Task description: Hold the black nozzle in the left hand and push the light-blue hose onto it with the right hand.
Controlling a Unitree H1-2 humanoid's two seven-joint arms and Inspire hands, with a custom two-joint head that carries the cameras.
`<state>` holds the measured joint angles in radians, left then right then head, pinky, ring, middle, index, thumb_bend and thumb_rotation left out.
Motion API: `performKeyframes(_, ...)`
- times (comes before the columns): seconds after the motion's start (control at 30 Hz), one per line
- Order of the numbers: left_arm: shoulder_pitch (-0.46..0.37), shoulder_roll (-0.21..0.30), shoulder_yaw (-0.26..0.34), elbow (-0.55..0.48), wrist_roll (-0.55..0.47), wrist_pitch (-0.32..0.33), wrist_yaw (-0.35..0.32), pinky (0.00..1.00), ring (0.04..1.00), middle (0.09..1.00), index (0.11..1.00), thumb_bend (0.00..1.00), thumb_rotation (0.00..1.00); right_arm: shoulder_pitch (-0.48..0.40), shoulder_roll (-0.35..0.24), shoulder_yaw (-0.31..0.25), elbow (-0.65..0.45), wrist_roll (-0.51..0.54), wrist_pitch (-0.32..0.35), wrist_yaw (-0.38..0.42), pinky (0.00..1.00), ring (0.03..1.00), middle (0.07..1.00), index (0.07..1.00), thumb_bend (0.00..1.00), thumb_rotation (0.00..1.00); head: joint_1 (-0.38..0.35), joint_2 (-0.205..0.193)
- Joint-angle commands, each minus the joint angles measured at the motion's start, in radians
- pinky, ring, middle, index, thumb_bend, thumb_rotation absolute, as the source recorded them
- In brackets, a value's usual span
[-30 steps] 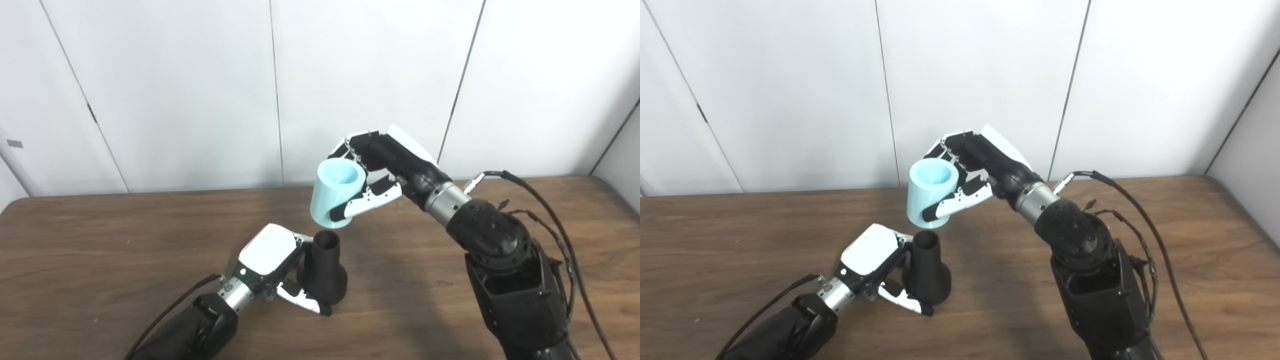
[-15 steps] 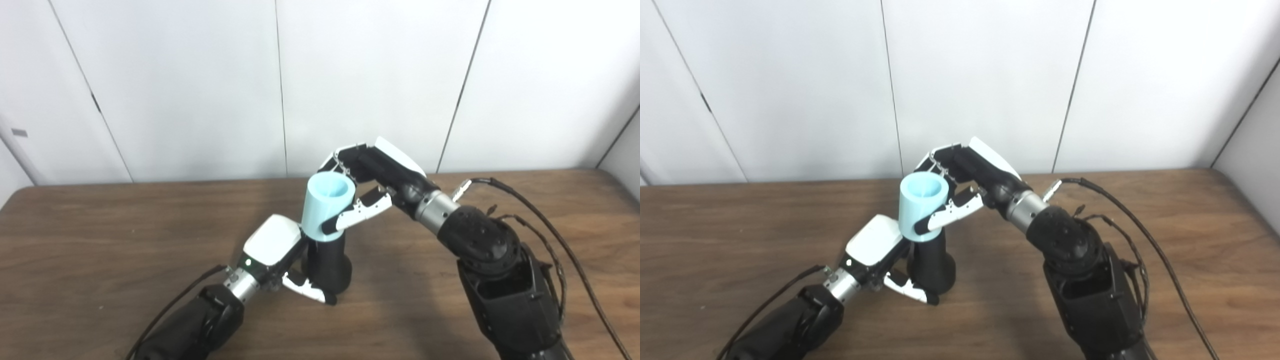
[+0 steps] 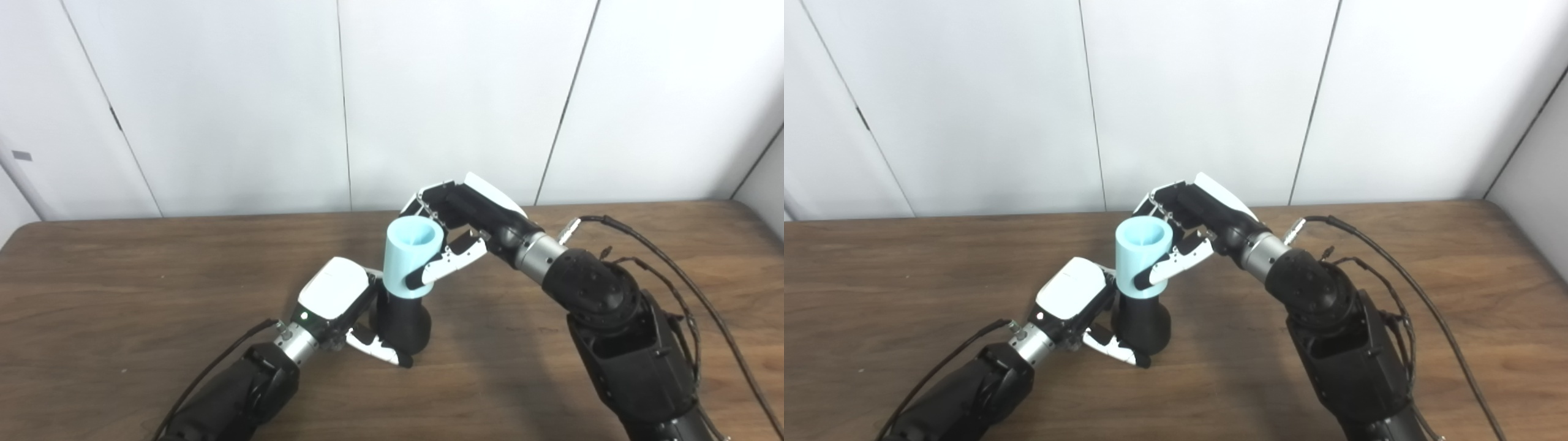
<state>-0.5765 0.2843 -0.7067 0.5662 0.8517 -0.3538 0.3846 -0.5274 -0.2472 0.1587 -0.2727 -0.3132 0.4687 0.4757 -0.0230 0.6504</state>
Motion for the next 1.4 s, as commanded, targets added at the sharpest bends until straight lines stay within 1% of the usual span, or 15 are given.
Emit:
performKeyframes(0.0, 0.125, -0.011, -0.058, 0.043, 0.035, 0.003, -0.101, 0.27, 0.37, 0.458, 0.489, 0.53, 0.0, -0.057, -0.013, -0.014, -0.018, 0.011, -0.005, -0.021, 0.25, 0.325, 0.42, 0.485, 0.53, 0.0, 0.0, 0.003)
performKeyframes(0.13, 0.127, -0.011, -0.058, 0.044, 0.036, 0.002, -0.095, 0.26, 0.348, 0.472, 0.484, 0.53, 0.0, -0.074, -0.011, -0.031, -0.02, 0.016, 0.0, -0.013, 0.24, 0.314, 0.408, 0.485, 0.53, 0.0, -0.001, 0.005)
performKeyframes(0.2, 0.128, -0.012, -0.056, 0.041, 0.031, 0.005, -0.102, 0.26, 0.346, 0.472, 0.484, 0.53, 0.0, -0.081, -0.015, -0.031, -0.022, 0.015, 0.0, -0.013, 0.25, 0.325, 0.41, 0.487, 0.53, 0.0, -0.001, 0.006)
performKeyframes(0.3, 0.128, -0.013, -0.058, 0.042, 0.033, 0.007, -0.101, 0.26, 0.354, 0.473, 0.484, 0.53, 0.0, -0.089, -0.022, -0.026, -0.024, 0.008, -0.001, -0.014, 0.27, 0.346, 0.421, 0.487, 0.53, 0.0, 0.001, 0.009)
performKeyframes(0.37, 0.128, -0.013, -0.059, 0.039, 0.036, 0.01, -0.102, 0.27, 0.366, 0.473, 0.484, 0.53, 0.0, -0.087, -0.022, -0.022, -0.024, 0.011, -0.003, -0.017, 0.25, 0.321, 0.411, 0.488, 0.53, 0.0, 0.003, 0.011)
performKeyframes(0.43, 0.129, -0.013, -0.061, 0.037, 0.038, 0.011, -0.101, 0.27, 0.368, 0.473, 0.484, 0.53, 0.0, -0.084, -0.022, -0.02, -0.022, 0.018, -0.006, -0.018, 0.24, 0.318, 0.409, 0.489, 0.53, 0.0, 0.005, 0.012)
performKeyframes(0.53, 0.132, -0.013, -0.06, 0.032, 0.036, 0.01, -0.098, 0.26, 0.35, 0.473, 0.484, 0.53, 0.0, -0.076, -0.024, -0.009, -0.017, 0.016, -0.008, -0.014, 0.21, 0.284, 0.4, 0.489, 0.53, 0.0, 0.01, 0.016)
performKeyframes(0.67, 0.132, -0.012, -0.059, 0.026, 0.033, 0.018, -0.11, 0.26, 0.354, 0.473, 0.484, 0.53, 0.0, -0.062, -0.027, 0.006, -0.008, 0.019, -0.023, -0.016, 0.24, 0.321, 0.417, 0.489, 0.53, 0.0, 0.011, 0.017)
performKeyframes(0.77, 0.132, -0.009, -0.059, 0.02, 0.032, 0.026, -0.12, 0.26, 0.368, 0.408, 0.504, 0.52, 0.0, -0.054, -0.033, 0.018, 0.001, 0.024, -0.043, -0.013, 0.26, 0.331, 0.421, 0.49, 0.53, 0.0, 0.011, 0.017)
performKeyframes(0.87, 0.133, -0.009, -0.059, 0.02, 0.032, 0.024, -0.116, 0.26, 0.363, 0.459, 0.489, 0.53, 0.0, -0.046, -0.039, 0.026, 0.013, 0.033, -0.064, -0.012, 0.24, 0.306, 0.408, 0.496, 0.53, 0.0, 0.011, 0.017)
performKeyframes(0.93, 0.134, -0.007, -0.058, 0.015, 0.033, 0.023, -0.114, 0.26, 0.358, 0.47, 0.485, 0.53, 0.0, -0.039, -0.043, 0.027, 0.012, 0.041, -0.063, -0.008, 0.26, 0.331, 0.417, 0.498, 0.53, 0.0, 0.013, 0.022)
performKeyframes(1.1, 0.135, -0.005, -0.057, 0.01, 0.034, 0.027, -0.115, 0.25, 0.358, 0.473, 0.484, 0.53, 0.0, -0.025, -0.063, 0.044, 0.001, 0.033, -0.054, -0.006, 0.24, 0.311, 0.413, 0.496, 0.53, 0.0, 0.013, 0.025)
performKeyframes(1.2, 0.134, -0.004, -0.056, 0.01, 0.033, 0.025, -0.114, 0.25, 0.353, 0.473, 0.484, 0.53, 0.0, -0.019, -0.073, 0.048, 0.002, 0.04, -0.061, -0.004, 0.25, 0.328, 0.42, 0.495, 0.53, 0.0, 0.014, 0.027)
performKeyframes(1.27, 0.135, -0.004, -0.057, 0.007, 0.034, 0.029, -0.119, 0.25, 0.35, 0.473, 0.484, 0.53, 0.0, -0.013, -0.078, 0.05, -0.002, 0.041, -0.052, -0.003, 0.26, 0.332, 0.423, 0.494, 0.53, 0.0, 0.014, 0.028)
performKeyframes(1.37, 0.137, -0.005, -0.055, 0.005, 0.03, 0.029, -0.122, 0.25, 0.352, 0.473, 0.484, 0.53, 0.0, -0.004, -0.081, 0.055, -0.012, 0.033, -0.033, -0.004, 0.23, 0.303, 0.408, 0.496, 0.53, 0.0, 0.014, 0.029)
